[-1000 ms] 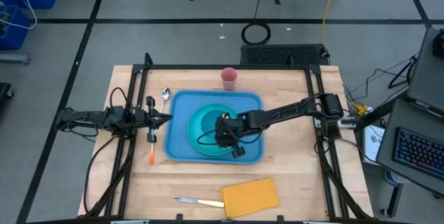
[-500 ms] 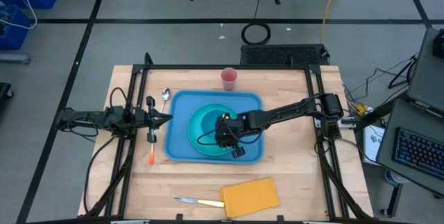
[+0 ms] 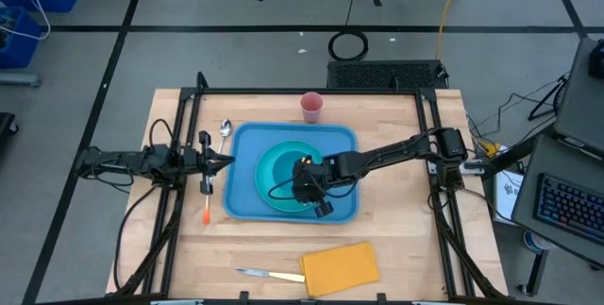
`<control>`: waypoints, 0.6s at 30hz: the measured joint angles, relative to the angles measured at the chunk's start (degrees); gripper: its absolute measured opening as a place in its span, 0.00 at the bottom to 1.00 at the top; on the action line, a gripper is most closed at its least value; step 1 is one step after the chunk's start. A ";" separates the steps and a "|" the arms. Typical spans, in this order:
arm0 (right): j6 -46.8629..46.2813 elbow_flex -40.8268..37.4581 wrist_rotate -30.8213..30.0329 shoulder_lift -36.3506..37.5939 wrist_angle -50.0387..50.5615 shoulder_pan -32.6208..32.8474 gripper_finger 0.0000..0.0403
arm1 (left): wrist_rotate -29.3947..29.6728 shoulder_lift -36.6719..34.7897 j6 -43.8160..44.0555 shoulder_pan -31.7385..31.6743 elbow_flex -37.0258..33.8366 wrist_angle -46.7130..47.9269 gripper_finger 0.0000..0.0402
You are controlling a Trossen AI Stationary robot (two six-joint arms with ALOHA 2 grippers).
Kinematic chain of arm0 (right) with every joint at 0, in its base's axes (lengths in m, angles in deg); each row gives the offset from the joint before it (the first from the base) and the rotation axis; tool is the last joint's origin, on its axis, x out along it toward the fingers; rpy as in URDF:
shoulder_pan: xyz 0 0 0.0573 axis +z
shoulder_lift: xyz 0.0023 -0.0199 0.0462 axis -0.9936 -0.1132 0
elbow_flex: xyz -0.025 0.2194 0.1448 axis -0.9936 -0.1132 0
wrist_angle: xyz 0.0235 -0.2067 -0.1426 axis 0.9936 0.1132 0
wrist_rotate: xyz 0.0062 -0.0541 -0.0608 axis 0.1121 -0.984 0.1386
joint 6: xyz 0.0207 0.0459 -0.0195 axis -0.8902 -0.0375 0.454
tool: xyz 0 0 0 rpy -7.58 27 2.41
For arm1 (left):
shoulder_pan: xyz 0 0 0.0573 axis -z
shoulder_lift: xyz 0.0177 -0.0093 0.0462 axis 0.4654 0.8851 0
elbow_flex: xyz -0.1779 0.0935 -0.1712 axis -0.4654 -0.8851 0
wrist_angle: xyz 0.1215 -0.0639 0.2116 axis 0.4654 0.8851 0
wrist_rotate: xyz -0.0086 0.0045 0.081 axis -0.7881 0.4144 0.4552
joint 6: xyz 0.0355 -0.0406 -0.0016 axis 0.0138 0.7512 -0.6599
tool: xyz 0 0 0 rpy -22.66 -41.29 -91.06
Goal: Set up tray
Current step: Put the blue bowl on top of the blue plate, then put the pink cup on the blue serving tray to the top right of the blue plate
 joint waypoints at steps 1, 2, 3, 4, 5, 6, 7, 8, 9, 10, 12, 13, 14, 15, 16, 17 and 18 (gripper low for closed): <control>0.07 0.00 -0.04 0.00 -0.05 0.05 0.18 | 0.00 0.00 0.00 -0.02 0.00 -0.02 0.06; 0.34 0.00 -0.14 0.00 -0.05 0.05 0.20 | 0.00 0.00 0.00 -0.02 0.00 -0.02 0.06; 0.65 0.00 -0.28 0.05 -0.05 0.09 0.21 | 0.00 0.00 0.00 -0.01 0.00 -0.01 0.06; 0.84 -0.03 -0.34 0.28 -0.01 0.12 0.22 | 0.00 0.00 0.00 -0.02 0.00 -0.01 0.06; 0.94 -0.04 -0.31 0.41 -0.05 0.14 0.23 | 0.00 0.00 0.00 0.00 0.00 -0.02 0.06; 1.01 -0.04 -0.29 0.56 -0.36 0.16 0.24 | 0.01 0.00 0.00 -0.01 0.00 0.00 0.06; 1.05 -0.04 -0.29 0.96 -0.55 0.16 0.25 | 0.00 0.00 0.00 0.00 0.00 0.00 0.06; 1.05 -0.04 -0.31 1.26 -0.23 0.16 0.26 | 0.00 0.00 0.00 0.00 0.00 -0.02 0.06; 1.05 -0.04 -0.34 1.50 -0.22 0.16 0.26 | 0.02 0.00 0.00 0.00 0.00 -0.02 0.06; 1.05 -0.04 -0.34 1.96 -0.25 0.16 0.26 | 0.02 -0.02 0.00 -0.02 0.00 0.00 0.06; 1.05 -0.04 -0.34 2.81 0.32 0.16 0.26 | 0.01 -0.01 0.00 -0.02 0.00 -0.04 0.06; 1.05 -0.04 -0.36 3.45 0.35 0.16 0.26 | 0.02 -0.02 0.00 -0.02 0.00 -0.01 0.06; 1.05 -0.04 -0.34 4.04 0.70 0.16 0.26 | 0.01 0.00 0.00 -0.02 0.00 0.02 0.06; 1.05 -0.04 -0.38 4.64 1.11 0.16 0.26 | 0.01 -0.02 0.00 0.00 0.00 -0.03 0.06; 1.09 -0.04 -0.88 5.29 1.19 0.16 0.26 | 0.02 -0.02 0.00 0.00 0.00 -0.04 0.06; 1.09 -0.04 -1.99 6.01 1.39 0.16 0.26 | 0.02 0.00 0.00 -0.02 0.00 0.00 0.06; 1.23 -0.04 -3.52 6.69 1.69 0.16 0.26 | 0.01 0.00 0.00 0.00 -0.01 -0.01 0.06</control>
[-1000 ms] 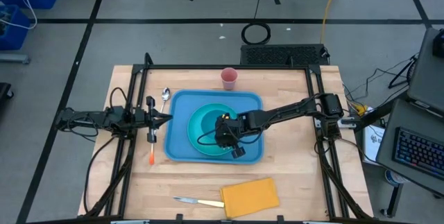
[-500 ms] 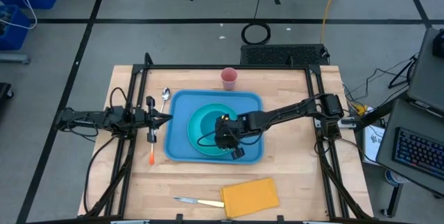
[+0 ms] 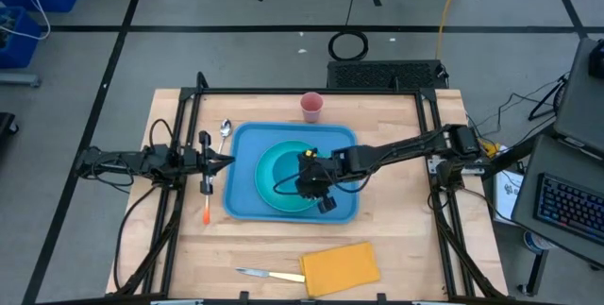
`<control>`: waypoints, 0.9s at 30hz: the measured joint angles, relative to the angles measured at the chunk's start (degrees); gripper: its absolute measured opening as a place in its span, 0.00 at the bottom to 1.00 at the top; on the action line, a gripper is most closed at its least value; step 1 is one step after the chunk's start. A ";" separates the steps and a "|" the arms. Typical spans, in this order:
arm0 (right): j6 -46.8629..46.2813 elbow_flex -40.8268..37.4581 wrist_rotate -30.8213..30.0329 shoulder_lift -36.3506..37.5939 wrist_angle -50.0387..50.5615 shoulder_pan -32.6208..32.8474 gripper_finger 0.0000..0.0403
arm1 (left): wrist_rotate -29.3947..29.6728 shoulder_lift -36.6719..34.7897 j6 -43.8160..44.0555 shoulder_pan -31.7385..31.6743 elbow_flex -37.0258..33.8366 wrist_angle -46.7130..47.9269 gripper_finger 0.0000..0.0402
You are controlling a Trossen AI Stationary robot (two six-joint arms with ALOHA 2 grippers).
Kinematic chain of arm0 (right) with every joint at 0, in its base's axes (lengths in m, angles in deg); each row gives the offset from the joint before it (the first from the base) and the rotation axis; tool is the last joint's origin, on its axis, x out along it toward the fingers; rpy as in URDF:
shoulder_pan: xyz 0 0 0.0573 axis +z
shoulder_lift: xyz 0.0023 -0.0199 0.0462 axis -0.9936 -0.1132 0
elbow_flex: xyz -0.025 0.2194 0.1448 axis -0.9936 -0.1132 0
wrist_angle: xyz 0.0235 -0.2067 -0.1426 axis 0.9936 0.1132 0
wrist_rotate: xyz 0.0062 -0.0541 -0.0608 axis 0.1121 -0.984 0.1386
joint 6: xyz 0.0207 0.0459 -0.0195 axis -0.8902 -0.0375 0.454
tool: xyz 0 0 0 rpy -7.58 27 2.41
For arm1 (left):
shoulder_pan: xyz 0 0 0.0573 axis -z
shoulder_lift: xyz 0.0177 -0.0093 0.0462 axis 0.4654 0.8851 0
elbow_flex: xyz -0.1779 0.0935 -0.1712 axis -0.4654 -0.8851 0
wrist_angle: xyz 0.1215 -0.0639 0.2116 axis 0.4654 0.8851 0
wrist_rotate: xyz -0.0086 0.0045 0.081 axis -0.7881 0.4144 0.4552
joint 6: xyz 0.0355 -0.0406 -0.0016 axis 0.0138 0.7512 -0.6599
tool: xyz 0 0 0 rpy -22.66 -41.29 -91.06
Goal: Set up tray
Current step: Put the pink cup on the blue serving tray to the top right of the blue plate
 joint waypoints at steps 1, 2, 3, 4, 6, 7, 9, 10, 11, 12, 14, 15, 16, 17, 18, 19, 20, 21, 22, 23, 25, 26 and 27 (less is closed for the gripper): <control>0.38 0.00 -1.32 0.64 0.08 0.00 0.26 | 0.01 -0.02 0.00 0.00 0.01 -0.01 0.06; 0.86 0.00 -2.70 1.37 -0.11 0.00 0.26 | -0.01 -0.02 0.00 -0.02 0.00 0.01 0.06; 1.18 0.00 -3.82 2.12 -0.23 0.00 0.26 | -0.01 -0.02 0.00 -0.02 0.01 0.00 0.06; 1.36 0.00 -4.51 2.62 -0.24 -0.16 0.26 | 0.01 -0.02 0.00 -0.02 0.01 -0.02 0.06; 2.03 0.00 -5.73 3.68 -0.37 -0.81 0.26 | -0.01 0.00 0.00 -0.02 0.00 0.00 0.06; 2.38 0.00 -5.76 4.04 0.10 -1.31 0.26 | 0.00 -0.01 0.00 0.00 0.01 -0.01 0.06; 2.80 0.00 -5.74 4.64 0.13 -2.63 0.25 | -0.01 0.00 0.00 -0.02 -0.01 0.03 0.06; 2.97 0.00 -5.72 4.89 0.30 -3.43 0.25 | 0.01 -0.02 0.00 0.00 0.01 -0.03 0.06; 3.22 0.00 -5.72 5.03 0.68 -4.27 0.24 | 0.01 -0.02 0.00 -0.01 -0.01 -0.03 0.06; 3.53 0.00 -5.71 5.06 0.87 -5.22 0.24 | 0.00 -0.02 0.00 -0.01 0.00 0.00 0.06; 4.08 0.00 -5.60 4.96 1.27 -7.12 0.23 | 0.01 -0.02 0.00 -0.02 0.01 -0.03 0.06; 4.41 0.00 -5.58 4.89 1.43 -8.06 0.23 | -0.01 -0.01 0.00 0.00 0.00 -0.01 0.06; 4.92 0.00 -5.55 4.89 1.43 -9.06 0.23 | -0.01 0.00 0.00 -0.02 0.01 0.01 0.06; 5.40 0.00 -5.52 4.91 1.50 -9.94 0.23 | -0.01 -0.02 0.00 -0.02 -0.01 -0.01 0.06; 5.68 0.00 -5.52 4.97 1.54 -10.75 0.23 | -0.01 -0.01 0.00 0.00 0.01 -0.04 0.06; 5.85 0.00 -5.52 4.98 1.53 -11.57 0.23 | -0.01 -0.02 0.00 0.00 0.01 -0.03 0.06; 5.98 0.00 -5.50 4.98 1.55 -12.40 0.23 | -0.01 0.00 0.00 0.00 0.01 0.01 0.06; 6.34 0.00 -5.40 4.97 1.60 -13.16 0.23 | -0.01 -0.02 0.00 0.00 -0.01 -0.01 0.06; 6.83 0.00 -5.31 4.96 1.63 -13.93 0.23 | -0.01 -0.02 0.00 -0.01 0.01 -0.01 0.06; 7.12 0.00 -5.17 4.96 1.63 -14.67 0.23 | 0.00 -0.02 0.00 -0.01 0.01 -0.01 0.06; 7.58 0.00 -4.21 4.96 1.50 -16.12 0.23 | -0.01 -0.02 0.00 0.00 -0.01 -0.01 0.06; 7.76 0.00 -3.85 4.96 1.30 -16.79 0.23 | -0.01 -0.02 0.00 -0.02 0.01 -0.03 0.06; 7.99 0.00 -3.86 4.96 1.09 -17.33 0.23 | 0.01 0.00 0.00 -0.02 -0.01 -0.01 0.06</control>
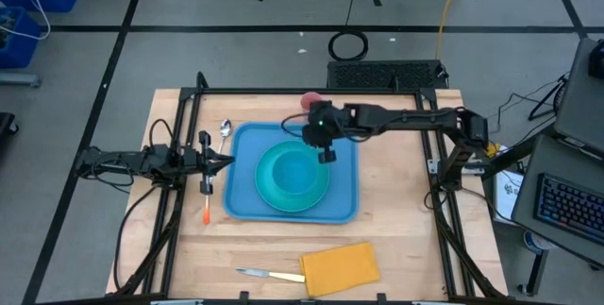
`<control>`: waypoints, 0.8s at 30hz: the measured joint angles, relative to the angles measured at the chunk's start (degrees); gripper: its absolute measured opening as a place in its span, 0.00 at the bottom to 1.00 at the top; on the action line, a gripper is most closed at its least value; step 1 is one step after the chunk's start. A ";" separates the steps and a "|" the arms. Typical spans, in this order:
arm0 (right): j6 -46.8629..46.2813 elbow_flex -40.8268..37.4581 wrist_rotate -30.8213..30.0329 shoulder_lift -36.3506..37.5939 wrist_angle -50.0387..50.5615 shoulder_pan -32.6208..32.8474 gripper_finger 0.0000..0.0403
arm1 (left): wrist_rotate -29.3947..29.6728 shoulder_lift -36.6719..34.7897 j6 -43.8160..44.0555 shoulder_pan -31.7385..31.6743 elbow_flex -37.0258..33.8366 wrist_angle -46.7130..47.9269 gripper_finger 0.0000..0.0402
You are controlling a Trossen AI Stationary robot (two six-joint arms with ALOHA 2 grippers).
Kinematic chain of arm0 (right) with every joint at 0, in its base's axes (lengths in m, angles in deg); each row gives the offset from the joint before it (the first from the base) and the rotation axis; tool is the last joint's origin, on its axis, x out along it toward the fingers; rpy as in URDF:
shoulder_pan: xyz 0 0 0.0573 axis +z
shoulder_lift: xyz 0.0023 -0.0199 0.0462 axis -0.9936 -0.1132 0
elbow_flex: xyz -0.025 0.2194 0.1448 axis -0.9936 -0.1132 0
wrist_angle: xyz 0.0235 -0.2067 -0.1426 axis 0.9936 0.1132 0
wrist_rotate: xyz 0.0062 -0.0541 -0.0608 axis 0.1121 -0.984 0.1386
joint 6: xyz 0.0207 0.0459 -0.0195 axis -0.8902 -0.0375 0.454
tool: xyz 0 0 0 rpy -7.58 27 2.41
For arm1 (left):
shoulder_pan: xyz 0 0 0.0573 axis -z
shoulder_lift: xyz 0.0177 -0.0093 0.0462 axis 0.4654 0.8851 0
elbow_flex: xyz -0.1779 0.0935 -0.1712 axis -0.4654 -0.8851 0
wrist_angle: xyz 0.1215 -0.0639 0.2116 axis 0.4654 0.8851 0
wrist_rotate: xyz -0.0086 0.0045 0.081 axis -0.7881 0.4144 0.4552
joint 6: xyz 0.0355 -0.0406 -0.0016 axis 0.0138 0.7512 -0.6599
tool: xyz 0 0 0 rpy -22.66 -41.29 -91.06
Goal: Set up tray
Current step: Put the pink cup on the blue serving tray to the top right of the blue plate
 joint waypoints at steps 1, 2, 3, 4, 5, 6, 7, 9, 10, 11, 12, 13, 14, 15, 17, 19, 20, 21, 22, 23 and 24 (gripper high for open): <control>0.40 0.00 0.00 0.00 -0.07 -0.56 0.23 | -0.02 -0.02 0.00 0.00 0.02 0.00 0.06; 0.59 0.00 0.02 0.00 -0.24 -1.13 0.23 | -0.02 -0.01 0.00 0.02 0.02 0.00 0.06; 0.76 0.00 0.01 0.00 -0.54 -1.69 0.23 | -0.01 -0.02 0.00 0.01 0.02 -0.01 0.06; 0.95 0.00 0.00 0.00 -0.77 -2.24 0.23 | -0.02 -0.02 0.00 0.01 0.02 -0.01 0.06; 1.34 0.00 0.02 0.00 -0.68 -2.83 0.23 | -0.01 -0.02 0.00 0.01 0.02 0.00 0.06; 1.88 0.00 0.02 0.00 -0.57 -3.38 0.23 | -0.02 -0.02 0.00 0.00 0.02 0.00 0.06; 2.22 0.00 0.02 0.00 -0.57 -3.94 0.23 | -0.02 -0.02 0.00 0.00 0.00 0.00 0.06; 2.36 0.00 0.10 0.00 -0.54 -4.99 0.23 | 0.00 -0.02 0.00 0.02 0.02 0.00 0.06; 2.38 0.00 0.54 0.00 -0.39 -5.48 0.23 | -0.02 -0.02 0.00 0.00 0.00 0.00 0.06; 2.59 0.00 1.57 0.00 -0.31 -6.04 0.23 | -0.02 -0.02 0.00 0.00 0.00 0.00 0.06; 2.87 0.00 2.80 0.00 -0.29 -6.59 0.23 | -0.02 -0.02 0.00 0.02 0.01 0.00 0.06; 3.12 0.00 3.75 -0.02 -0.21 -7.10 0.23 | -0.01 -0.02 0.00 0.02 0.01 0.00 0.06; 3.32 0.00 4.46 -0.04 -0.01 -7.58 0.23 | -0.02 -0.01 0.00 0.00 0.02 0.02 0.06; 3.39 0.00 4.52 -0.27 0.03 -7.96 0.23 | -0.01 -0.02 0.00 0.01 0.01 0.00 0.06; 3.40 0.04 4.57 -0.71 0.12 -8.76 0.23 | -0.02 -0.02 0.00 0.02 0.02 0.01 0.06; 3.61 -0.02 4.57 -0.81 0.89 -9.45 0.23 | -0.02 -0.02 0.00 0.01 0.02 0.01 0.06; 3.90 -0.02 4.58 -0.81 0.76 -9.82 0.23 | -0.02 -0.02 0.00 0.00 0.01 0.00 0.06; 4.08 0.00 4.63 -0.81 0.58 -10.15 0.23 | -0.02 -0.02 0.00 0.02 0.01 0.00 0.06; 4.21 0.04 4.97 -0.83 0.54 -10.46 0.23 | -0.02 -0.02 0.00 0.02 0.01 0.00 0.06; 4.24 0.04 5.91 -0.92 0.72 -10.84 0.23 | -0.02 -0.02 0.00 0.00 0.02 0.02 0.06; 4.20 0.04 6.66 -1.01 1.15 -11.21 0.23 | -0.02 0.00 0.00 0.00 0.02 0.00 0.06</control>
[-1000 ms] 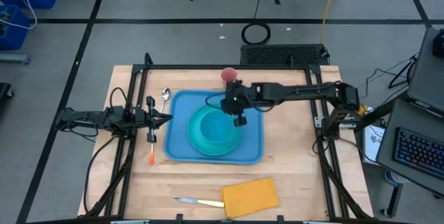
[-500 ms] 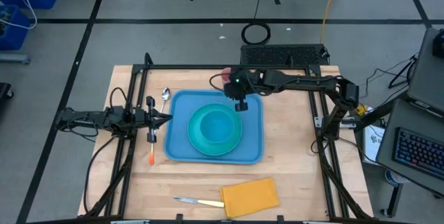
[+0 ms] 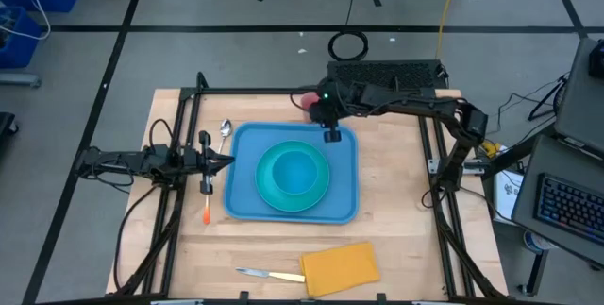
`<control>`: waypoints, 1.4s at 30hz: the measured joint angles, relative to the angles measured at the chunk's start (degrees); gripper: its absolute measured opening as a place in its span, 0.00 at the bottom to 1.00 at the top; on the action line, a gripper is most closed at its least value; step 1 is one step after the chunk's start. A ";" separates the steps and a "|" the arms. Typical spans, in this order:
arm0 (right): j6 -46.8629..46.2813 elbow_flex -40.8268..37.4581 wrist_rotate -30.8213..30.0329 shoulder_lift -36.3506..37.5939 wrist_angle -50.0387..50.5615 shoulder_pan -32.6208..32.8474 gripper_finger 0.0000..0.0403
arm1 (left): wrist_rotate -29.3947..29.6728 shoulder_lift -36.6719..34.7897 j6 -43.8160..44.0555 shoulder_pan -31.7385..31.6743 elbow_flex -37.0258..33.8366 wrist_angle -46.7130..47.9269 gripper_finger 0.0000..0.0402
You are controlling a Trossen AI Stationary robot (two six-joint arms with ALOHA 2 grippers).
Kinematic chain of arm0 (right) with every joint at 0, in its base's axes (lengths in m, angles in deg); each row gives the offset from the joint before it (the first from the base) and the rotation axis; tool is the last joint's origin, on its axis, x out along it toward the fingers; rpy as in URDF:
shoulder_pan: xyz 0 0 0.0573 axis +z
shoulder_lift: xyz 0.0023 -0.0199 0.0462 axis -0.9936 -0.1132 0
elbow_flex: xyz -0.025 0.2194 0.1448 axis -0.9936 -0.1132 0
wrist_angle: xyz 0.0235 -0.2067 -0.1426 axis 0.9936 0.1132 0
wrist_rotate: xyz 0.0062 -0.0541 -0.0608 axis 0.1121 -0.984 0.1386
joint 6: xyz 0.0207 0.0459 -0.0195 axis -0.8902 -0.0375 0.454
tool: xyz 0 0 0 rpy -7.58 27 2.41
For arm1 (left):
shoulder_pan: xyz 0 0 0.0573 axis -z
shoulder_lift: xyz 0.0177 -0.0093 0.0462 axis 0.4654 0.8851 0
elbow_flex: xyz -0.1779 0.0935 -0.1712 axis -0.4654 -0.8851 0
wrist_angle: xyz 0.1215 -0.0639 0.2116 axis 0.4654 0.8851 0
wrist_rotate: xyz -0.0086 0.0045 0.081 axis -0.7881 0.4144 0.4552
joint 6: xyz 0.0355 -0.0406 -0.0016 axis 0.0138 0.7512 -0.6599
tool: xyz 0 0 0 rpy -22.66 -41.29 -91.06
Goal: Set up tray
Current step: Put the pink cup on the blue serving tray to the top right of the blue plate
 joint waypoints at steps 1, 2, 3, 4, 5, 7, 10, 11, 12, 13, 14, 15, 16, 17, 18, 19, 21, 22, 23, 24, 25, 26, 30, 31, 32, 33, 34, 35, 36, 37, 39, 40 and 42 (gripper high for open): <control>-0.14 -0.01 0.89 -0.04 0.35 -0.35 0.23 | 0.00 -0.02 0.00 0.01 0.00 0.00 0.06; -0.43 -0.02 1.80 -0.04 0.41 -0.72 0.23 | 0.00 0.00 0.00 0.02 0.00 0.00 0.06; -0.48 -0.02 2.52 -0.04 0.26 -1.05 0.23 | 0.00 -0.02 0.00 0.02 0.00 0.02 0.06; -0.46 -0.02 2.77 -0.08 0.07 -1.30 0.23 | 0.00 -0.02 0.00 0.00 -0.02 0.00 0.06; -0.42 -0.01 2.77 -0.29 -0.10 -1.47 0.23 | 0.01 -0.02 0.00 0.02 -0.02 -0.02 0.06; -0.47 -0.03 2.41 -0.62 0.29 -1.96 0.24 | 0.00 -0.02 0.00 0.00 -0.01 0.00 0.06; -0.50 -0.33 2.46 -0.65 0.14 -2.42 0.26 | 0.00 -0.02 0.00 0.00 -0.02 0.00 0.06; -0.37 -0.43 2.32 -0.83 -0.29 -2.43 0.28 | 0.00 -0.02 0.00 0.02 0.00 0.00 0.06; -0.38 -0.44 2.31 -1.07 -0.29 -2.53 0.29 | 0.01 -0.02 0.00 0.02 0.00 -0.02 0.06; -0.53 -0.51 2.32 -1.23 0.01 -2.77 0.30 | 0.00 -0.02 -0.01 0.00 -0.01 0.00 0.06; -0.63 -0.64 2.32 -1.44 0.54 -2.88 0.31 | 0.00 -0.02 0.00 0.00 0.00 0.00 0.06; -0.63 -0.66 2.34 -1.93 0.64 -2.98 0.32 | 0.00 -0.02 0.00 0.01 0.00 0.00 0.06; -0.53 -0.63 2.32 -2.22 -0.27 -3.02 0.33 | 0.00 -0.02 0.00 0.01 0.00 0.00 0.06; -0.39 -0.63 2.26 -2.33 -0.50 -3.06 0.34 | -0.02 -0.01 0.00 0.02 0.00 0.00 0.06; -0.30 -0.63 2.25 -2.41 -0.10 -3.16 0.35 | 0.01 -0.02 0.00 0.00 -0.02 0.00 0.06; -0.04 -0.63 2.22 -2.76 -0.28 -3.17 0.36 | 0.02 -0.02 0.00 0.02 -0.01 0.08 0.06; 0.50 -0.61 2.20 -3.30 -1.92 -3.15 0.37 | -0.02 0.00 0.00 0.02 0.00 0.05 0.06; 0.56 -0.62 2.21 -3.38 -1.74 -3.12 0.37 | -0.03 0.00 0.00 0.01 -0.01 -0.03 0.06; 0.71 -0.63 2.20 -3.38 -1.72 -3.11 0.38 | 0.02 0.00 0.00 0.01 -0.01 0.02 0.06; 0.85 -0.63 2.23 -3.38 -2.41 -3.11 0.38 | 0.01 0.00 0.00 0.02 -0.01 0.10 0.06; 0.92 -0.61 2.21 -3.41 -3.25 -3.08 0.38 | -0.03 0.00 0.00 0.01 -0.02 0.01 0.06; 1.05 -0.53 2.23 -3.67 -3.66 -3.08 0.38 | -0.15 0.00 0.00 0.02 -0.02 -0.12 0.06; 1.47 -0.63 2.19 -4.43 -3.53 -3.46 0.38 | -0.09 -0.01 0.00 0.02 -0.02 0.29 0.06; 1.81 -0.59 2.11 -4.84 -4.30 -3.49 0.38 | -0.09 -0.02 0.00 0.02 -0.02 0.22 0.06; 2.02 -0.53 1.85 -5.07 -4.56 -3.60 0.38 | -0.11 0.00 0.00 0.02 -0.02 0.28 0.06; 2.05 -0.55 1.04 -5.23 -4.31 -3.81 0.38 | -0.09 0.00 0.00 0.02 -0.02 0.24 0.06; 2.12 -0.63 0.48 -5.29 -4.07 -3.83 0.38 | -0.04 0.00 0.00 0.02 -0.02 0.09 0.06; 2.14 -0.63 0.50 -5.29 -4.15 -3.85 0.38 | 0.00 0.00 0.00 0.00 -0.02 0.04 0.06; 2.16 -0.63 0.40 -5.42 -4.74 -3.87 0.38 | 0.00 0.00 0.00 0.01 -0.02 0.07 0.06; 2.16 -0.56 0.41 -5.56 -5.45 -3.91 0.38 | -0.02 0.00 0.00 0.02 -0.02 0.06 0.06; 2.17 -0.54 0.37 -5.73 -5.69 -4.13 0.38 | 0.00 0.00 0.00 0.00 -0.02 0.07 0.06; 2.16 -0.59 0.41 -5.77 -5.51 -4.22 0.38 | 0.00 0.00 0.00 0.00 -0.02 0.07 0.06; 2.17 -0.58 0.64 -6.15 -6.12 -4.49 0.38 | 0.00 0.00 0.00 0.01 -0.02 0.00 0.06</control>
